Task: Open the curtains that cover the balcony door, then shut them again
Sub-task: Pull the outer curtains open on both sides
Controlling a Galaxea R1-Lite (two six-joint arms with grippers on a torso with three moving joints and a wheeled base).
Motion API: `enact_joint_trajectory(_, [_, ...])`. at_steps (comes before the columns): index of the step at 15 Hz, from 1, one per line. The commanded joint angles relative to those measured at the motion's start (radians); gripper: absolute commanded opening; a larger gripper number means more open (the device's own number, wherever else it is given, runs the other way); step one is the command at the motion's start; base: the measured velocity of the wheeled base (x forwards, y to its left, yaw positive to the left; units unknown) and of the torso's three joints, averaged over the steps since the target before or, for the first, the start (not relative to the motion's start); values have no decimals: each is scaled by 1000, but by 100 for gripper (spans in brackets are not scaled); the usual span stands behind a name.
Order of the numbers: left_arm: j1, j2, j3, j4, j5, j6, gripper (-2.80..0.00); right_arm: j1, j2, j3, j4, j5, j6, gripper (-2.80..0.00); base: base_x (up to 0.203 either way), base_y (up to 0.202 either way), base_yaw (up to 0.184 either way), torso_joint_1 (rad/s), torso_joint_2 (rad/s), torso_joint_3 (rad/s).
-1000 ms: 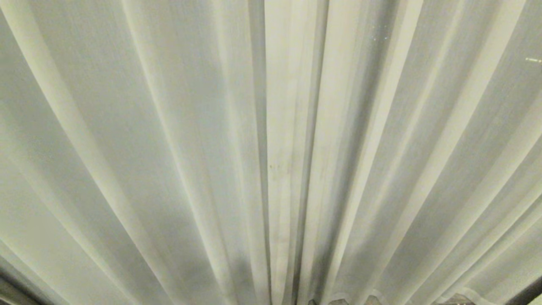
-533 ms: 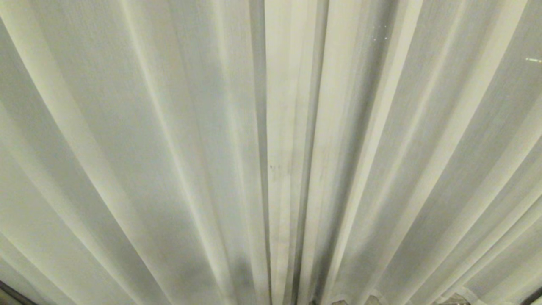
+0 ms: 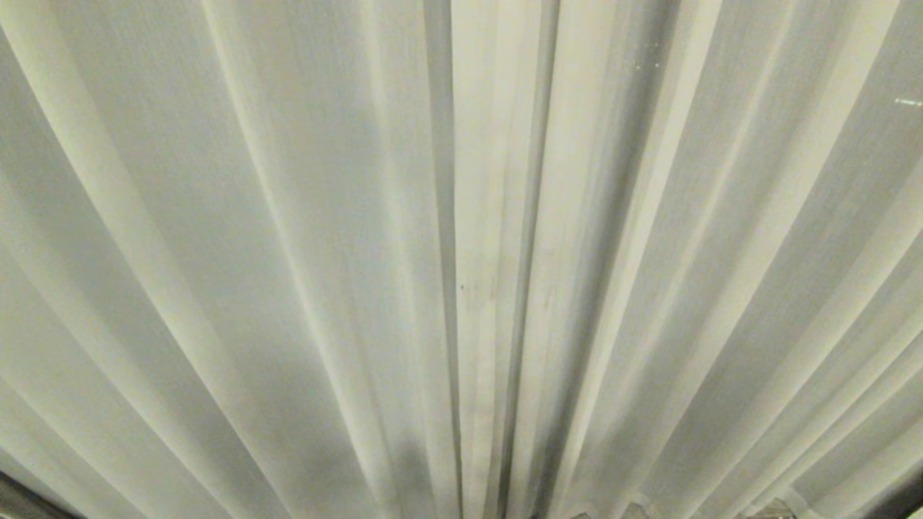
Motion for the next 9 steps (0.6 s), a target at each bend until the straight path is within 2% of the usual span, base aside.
enact_joint_trajectory(1, [0, 0, 0, 0, 1, 0, -280, 1, 2, 0, -1, 1, 2, -280, 0, 0, 0, 0, 0, 0])
enact_joint_trajectory(9, [0, 0, 0, 0, 1, 0, -280, 1, 2, 0, -1, 1, 5, -280, 0, 0, 0, 0, 0, 0])
